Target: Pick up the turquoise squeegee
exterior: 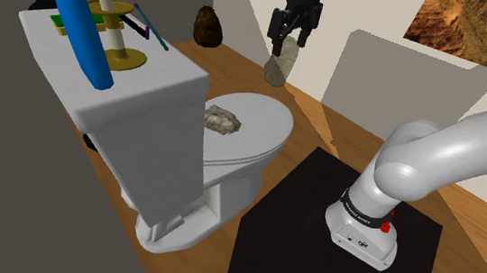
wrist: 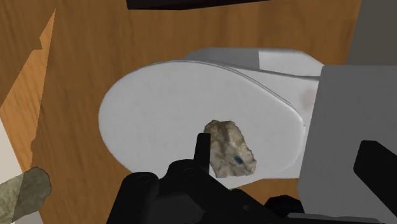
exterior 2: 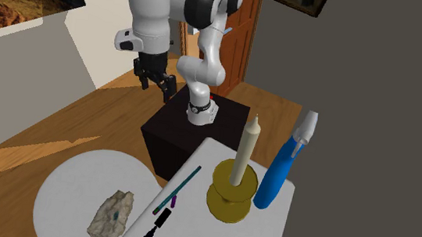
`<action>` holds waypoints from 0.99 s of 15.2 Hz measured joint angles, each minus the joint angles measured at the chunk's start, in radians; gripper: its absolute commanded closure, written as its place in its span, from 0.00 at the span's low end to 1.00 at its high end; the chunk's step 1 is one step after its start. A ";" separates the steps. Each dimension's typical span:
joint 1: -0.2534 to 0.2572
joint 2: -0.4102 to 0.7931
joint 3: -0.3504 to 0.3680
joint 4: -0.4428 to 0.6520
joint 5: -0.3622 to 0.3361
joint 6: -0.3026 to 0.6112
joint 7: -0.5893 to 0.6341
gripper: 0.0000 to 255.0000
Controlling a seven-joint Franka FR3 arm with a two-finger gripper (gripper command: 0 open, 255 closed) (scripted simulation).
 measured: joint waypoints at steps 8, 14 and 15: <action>0.024 0.245 0.084 0.219 0.073 0.029 0.131 0.00; 0.041 0.453 0.138 0.444 0.092 0.020 0.227 0.00; 0.045 0.484 0.146 0.476 0.094 0.022 0.243 0.00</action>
